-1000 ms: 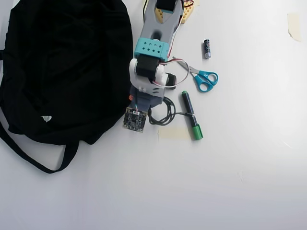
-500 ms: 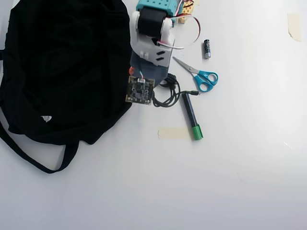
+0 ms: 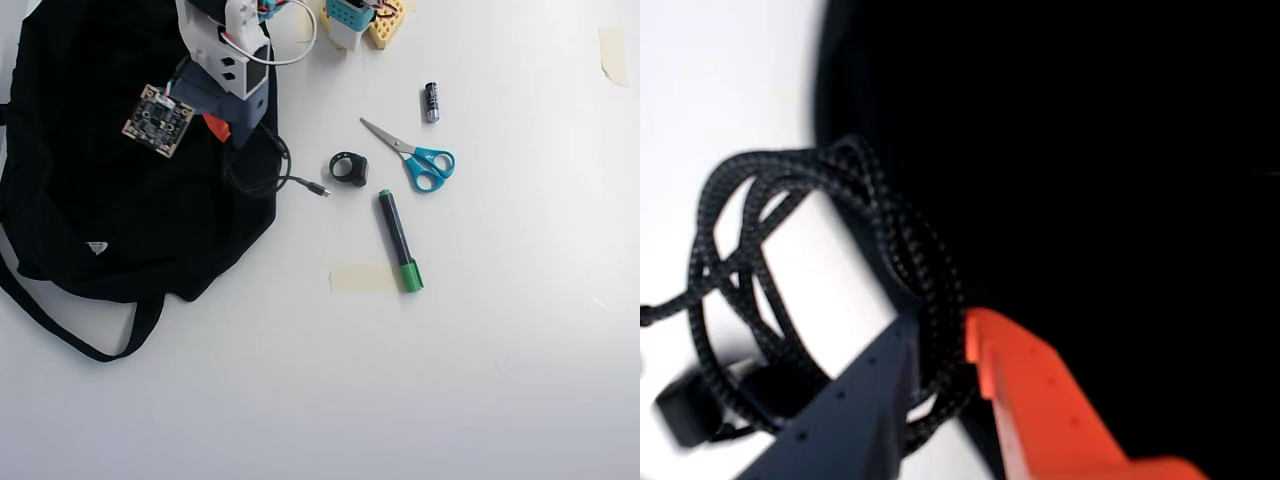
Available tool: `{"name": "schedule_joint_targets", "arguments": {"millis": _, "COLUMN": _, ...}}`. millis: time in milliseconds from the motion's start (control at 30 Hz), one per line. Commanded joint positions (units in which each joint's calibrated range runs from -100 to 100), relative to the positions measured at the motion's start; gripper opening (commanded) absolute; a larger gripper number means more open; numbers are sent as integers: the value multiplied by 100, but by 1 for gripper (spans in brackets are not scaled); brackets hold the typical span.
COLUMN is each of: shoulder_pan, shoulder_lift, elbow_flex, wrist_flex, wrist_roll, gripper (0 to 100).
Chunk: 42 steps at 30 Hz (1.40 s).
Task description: Put the cable into the black bag
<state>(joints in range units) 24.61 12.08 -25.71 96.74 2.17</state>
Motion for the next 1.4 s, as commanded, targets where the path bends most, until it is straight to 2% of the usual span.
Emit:
{"name": "schedule_joint_targets", "arguments": {"millis": 0, "shoulder_pan": 575, "shoulder_lift": -353, "elbow_flex": -304, "wrist_flex": -130, "wrist_roll": 3, "gripper": 2}}
{"name": "schedule_joint_targets", "arguments": {"millis": 267, "shoulder_pan": 2109, "shoulder_lift": -212, "elbow_flex": 118, "wrist_flex": -1233, "wrist_roll": -8, "gripper": 2}}
{"name": "schedule_joint_targets", "arguments": {"millis": 467, "shoulder_pan": 2819, "shoulder_lift": -96, "elbow_flex": 1933, "wrist_flex": -3300, "wrist_roll": -55, "gripper": 2}}
{"name": "schedule_joint_targets", "arguments": {"millis": 600, "shoulder_pan": 2901, "shoulder_lift": 742, "elbow_flex": 1933, "wrist_flex": -3403, "wrist_roll": -65, "gripper": 2}}
{"name": "schedule_joint_targets", "arguments": {"millis": 733, "shoulder_pan": 2879, "shoulder_lift": 842, "elbow_flex": 1942, "wrist_flex": -3403, "wrist_roll": -123, "gripper": 3}}
{"name": "schedule_joint_targets", "arguments": {"millis": 800, "shoulder_pan": 2879, "shoulder_lift": 834, "elbow_flex": 1978, "wrist_flex": -3403, "wrist_roll": -123, "gripper": 17}}
{"name": "schedule_joint_targets", "arguments": {"millis": 867, "shoulder_pan": 2841, "shoulder_lift": 717, "elbow_flex": 1987, "wrist_flex": -3317, "wrist_roll": -128, "gripper": 21}}
{"name": "schedule_joint_targets", "arguments": {"millis": 933, "shoulder_pan": 2580, "shoulder_lift": 535, "elbow_flex": 1816, "wrist_flex": -2912, "wrist_roll": -128, "gripper": 21}}
{"name": "schedule_joint_targets", "arguments": {"millis": 967, "shoulder_pan": 2385, "shoulder_lift": 219, "elbow_flex": 1807, "wrist_flex": -2585, "wrist_roll": -128, "gripper": 17}}
{"name": "schedule_joint_targets", "arguments": {"millis": 1033, "shoulder_pan": 2079, "shoulder_lift": -619, "elbow_flex": 1870, "wrist_flex": -2240, "wrist_roll": -223, "gripper": 2}}
{"name": "schedule_joint_targets", "arguments": {"millis": 1100, "shoulder_pan": 1622, "shoulder_lift": -1291, "elbow_flex": 1897, "wrist_flex": -1887, "wrist_roll": -254, "gripper": 2}}
{"name": "schedule_joint_targets", "arguments": {"millis": 1233, "shoulder_pan": -61, "shoulder_lift": -2909, "elbow_flex": 2032, "wrist_flex": -1577, "wrist_roll": -249, "gripper": 2}}
{"name": "schedule_joint_targets", "arguments": {"millis": 1367, "shoulder_pan": -1018, "shoulder_lift": -3947, "elbow_flex": 3254, "wrist_flex": -1724, "wrist_roll": -244, "gripper": 2}}
